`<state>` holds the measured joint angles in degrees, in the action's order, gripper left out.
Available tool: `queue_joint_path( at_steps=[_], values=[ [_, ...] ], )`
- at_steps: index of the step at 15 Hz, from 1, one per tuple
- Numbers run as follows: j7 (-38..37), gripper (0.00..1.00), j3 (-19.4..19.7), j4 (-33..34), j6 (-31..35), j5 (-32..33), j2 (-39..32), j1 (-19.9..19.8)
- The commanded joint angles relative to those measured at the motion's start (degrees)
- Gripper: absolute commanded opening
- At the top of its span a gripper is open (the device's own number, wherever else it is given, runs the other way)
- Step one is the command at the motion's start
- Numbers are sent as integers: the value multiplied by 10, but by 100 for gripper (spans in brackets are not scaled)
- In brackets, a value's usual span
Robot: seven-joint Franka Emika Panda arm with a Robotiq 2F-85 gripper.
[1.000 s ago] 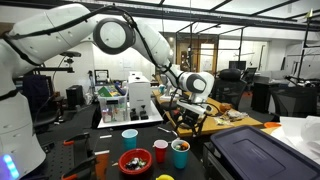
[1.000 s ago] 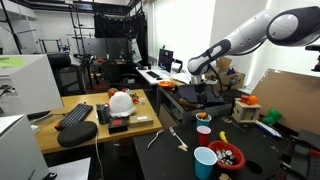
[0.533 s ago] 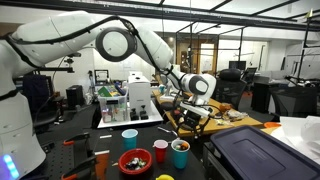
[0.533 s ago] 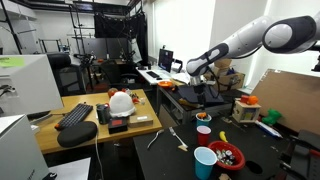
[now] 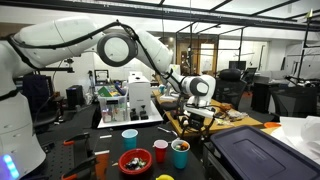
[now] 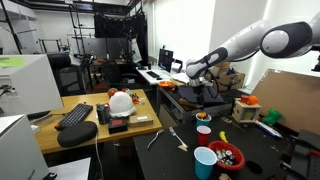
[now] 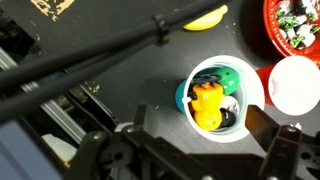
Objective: Take the orange object out of the blue cup and place it inside the red bowl
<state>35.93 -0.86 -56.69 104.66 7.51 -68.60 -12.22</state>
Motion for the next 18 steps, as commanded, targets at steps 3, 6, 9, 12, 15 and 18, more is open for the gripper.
queue_joint_path(
  at_steps=[3,6,9,12,15,18],
  values=[
    [-18,100,-5,21,30,-20,-14,-2],
    [-19,100,-6,21,30,-32,-16,-3],
    [-20,100,-5,22,25,-36,-16,-3],
    [-27,100,-6,22,21,-39,-17,-3],
    [-27,100,-6,21,17,-41,-17,-3],
    [-23,100,-3,23,19,-37,-18,-1]
  ],
)
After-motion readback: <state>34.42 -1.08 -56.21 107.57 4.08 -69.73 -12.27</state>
